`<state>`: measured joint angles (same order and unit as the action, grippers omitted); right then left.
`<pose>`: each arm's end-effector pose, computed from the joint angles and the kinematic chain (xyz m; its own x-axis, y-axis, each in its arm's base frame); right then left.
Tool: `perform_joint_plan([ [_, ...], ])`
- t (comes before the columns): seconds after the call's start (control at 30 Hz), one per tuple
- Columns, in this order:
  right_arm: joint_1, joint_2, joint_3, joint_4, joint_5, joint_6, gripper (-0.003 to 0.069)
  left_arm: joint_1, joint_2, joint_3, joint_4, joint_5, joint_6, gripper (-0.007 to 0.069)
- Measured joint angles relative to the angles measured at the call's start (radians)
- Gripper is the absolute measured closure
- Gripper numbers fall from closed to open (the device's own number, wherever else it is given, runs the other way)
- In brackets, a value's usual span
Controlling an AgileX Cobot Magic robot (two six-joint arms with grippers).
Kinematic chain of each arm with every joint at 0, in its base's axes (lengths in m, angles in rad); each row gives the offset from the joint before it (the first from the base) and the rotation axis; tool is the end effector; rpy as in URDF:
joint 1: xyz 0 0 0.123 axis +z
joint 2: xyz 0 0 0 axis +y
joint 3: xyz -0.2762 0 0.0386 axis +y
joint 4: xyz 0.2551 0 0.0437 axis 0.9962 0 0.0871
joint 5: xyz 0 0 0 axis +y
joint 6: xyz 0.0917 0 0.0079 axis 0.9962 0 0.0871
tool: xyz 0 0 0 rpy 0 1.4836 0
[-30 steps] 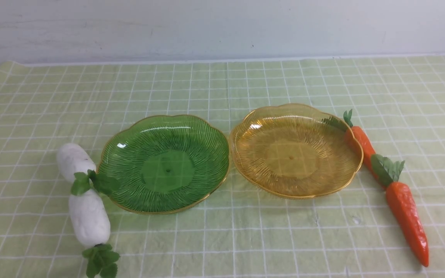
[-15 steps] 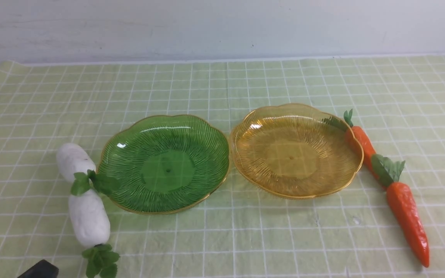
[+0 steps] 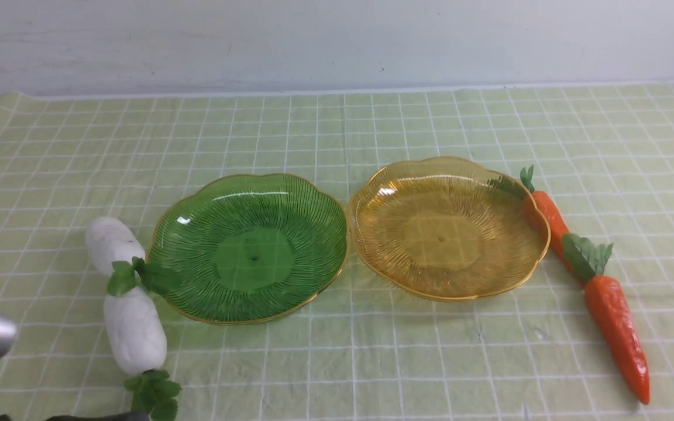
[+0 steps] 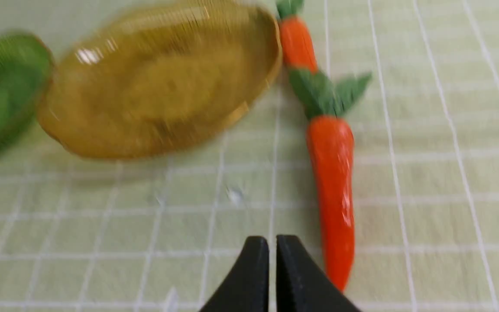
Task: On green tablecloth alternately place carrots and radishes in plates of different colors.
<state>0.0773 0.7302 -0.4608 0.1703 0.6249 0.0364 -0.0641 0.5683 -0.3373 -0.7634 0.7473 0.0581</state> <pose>0.1401 0.0200 0.2444 -0.7298 0.1172 -0.6735 -0.0189 0.9813 0.1913 0.1036 -0.0500 0.2339 -0.7813 -0.4151 -0.4661 -0.0072 0.7527 -0.6583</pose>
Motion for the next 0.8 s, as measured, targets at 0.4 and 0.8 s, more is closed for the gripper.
perform_joint_plan([
  [0.4,0.000,0.649,-0.264,-0.150,-0.002,0.184,0.0502,0.000,0.327,-0.124,0.119,0.024,0.054,0.0473],
  [0.8,0.000,0.940,-0.366,-0.218,-0.004,0.187,0.0218,0.000,0.333,-0.125,0.123,0.010,0.060,0.0344],
])
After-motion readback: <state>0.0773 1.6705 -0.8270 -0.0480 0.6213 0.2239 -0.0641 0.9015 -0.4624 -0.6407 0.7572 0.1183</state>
